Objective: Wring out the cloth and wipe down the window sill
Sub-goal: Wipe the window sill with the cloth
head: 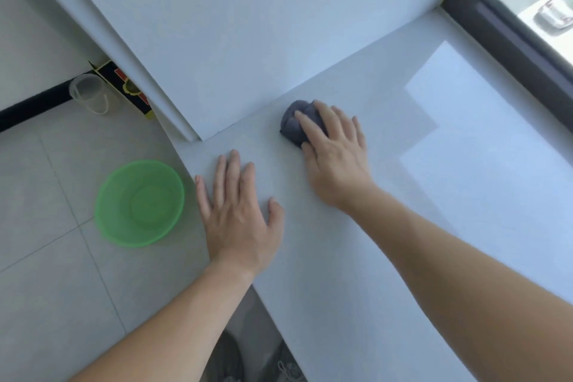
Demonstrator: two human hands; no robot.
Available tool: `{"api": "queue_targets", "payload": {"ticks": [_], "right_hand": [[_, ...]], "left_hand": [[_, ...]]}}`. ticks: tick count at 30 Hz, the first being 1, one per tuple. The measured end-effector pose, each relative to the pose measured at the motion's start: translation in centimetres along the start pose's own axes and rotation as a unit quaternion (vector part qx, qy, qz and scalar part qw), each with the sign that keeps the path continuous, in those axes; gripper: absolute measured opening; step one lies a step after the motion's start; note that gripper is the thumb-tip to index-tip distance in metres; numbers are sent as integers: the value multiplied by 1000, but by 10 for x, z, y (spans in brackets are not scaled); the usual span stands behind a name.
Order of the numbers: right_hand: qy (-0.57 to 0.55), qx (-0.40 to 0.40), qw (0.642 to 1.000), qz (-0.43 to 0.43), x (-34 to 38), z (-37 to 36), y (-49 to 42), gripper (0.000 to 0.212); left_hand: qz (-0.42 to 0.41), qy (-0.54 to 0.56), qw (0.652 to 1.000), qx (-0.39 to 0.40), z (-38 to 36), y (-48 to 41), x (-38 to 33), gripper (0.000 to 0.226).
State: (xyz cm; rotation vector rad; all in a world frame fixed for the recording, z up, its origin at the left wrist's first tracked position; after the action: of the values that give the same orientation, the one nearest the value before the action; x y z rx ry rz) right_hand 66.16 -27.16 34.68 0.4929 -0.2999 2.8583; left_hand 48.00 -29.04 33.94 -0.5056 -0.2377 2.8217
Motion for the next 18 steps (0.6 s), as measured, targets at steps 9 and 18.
{"api": "queue_targets", "payload": {"ticks": [9, 18], "right_hand": [[40, -39, 980, -189, -98, 42, 33, 52], [36, 32, 999, -4, -63, 43, 78, 51]], "left_hand": [[-2, -9, 1000, -2, -2, 2, -1, 61], [0, 28, 1000, -5, 5, 3, -2, 59]]}}
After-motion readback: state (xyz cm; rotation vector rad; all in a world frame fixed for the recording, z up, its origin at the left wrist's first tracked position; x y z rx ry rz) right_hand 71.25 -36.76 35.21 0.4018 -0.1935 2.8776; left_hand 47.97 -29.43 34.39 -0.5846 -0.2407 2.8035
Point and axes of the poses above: each hand's wrist, its own y-axis away from the middle knuckle, its own z-axis out of the back of the hand, x = y × z, the point moved 9 cm from there along -y, towards the middle knuckle, and after that the axes turned 9 degrees about -x, right-handed, at the moved point
